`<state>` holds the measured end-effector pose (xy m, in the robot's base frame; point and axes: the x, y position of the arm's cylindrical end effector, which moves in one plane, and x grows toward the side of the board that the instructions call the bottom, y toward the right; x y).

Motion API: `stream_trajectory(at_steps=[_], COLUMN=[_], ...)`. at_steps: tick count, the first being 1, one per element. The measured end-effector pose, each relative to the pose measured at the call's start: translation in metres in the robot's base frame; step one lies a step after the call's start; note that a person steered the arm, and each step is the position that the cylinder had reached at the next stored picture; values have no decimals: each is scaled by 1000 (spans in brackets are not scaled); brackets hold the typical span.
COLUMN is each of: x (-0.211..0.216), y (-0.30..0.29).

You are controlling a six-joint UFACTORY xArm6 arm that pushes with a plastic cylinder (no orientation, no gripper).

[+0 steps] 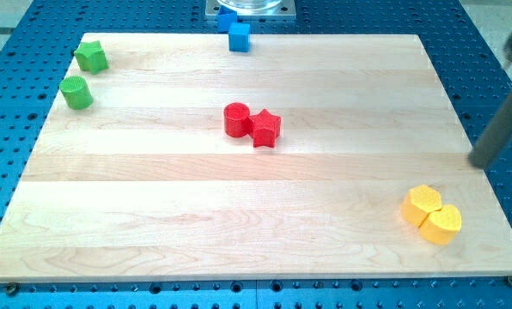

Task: Keep the yellow hexagon vertically below green circle

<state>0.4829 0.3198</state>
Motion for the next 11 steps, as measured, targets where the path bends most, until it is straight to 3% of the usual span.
stream_trajectory(at_steps=[1,2,4,5,6,7,8,9,11], x=[73,78,52,64,28,23,20,10,-26], y=[-7,-60,-241,-179,-197,-300,-321,-305,-449])
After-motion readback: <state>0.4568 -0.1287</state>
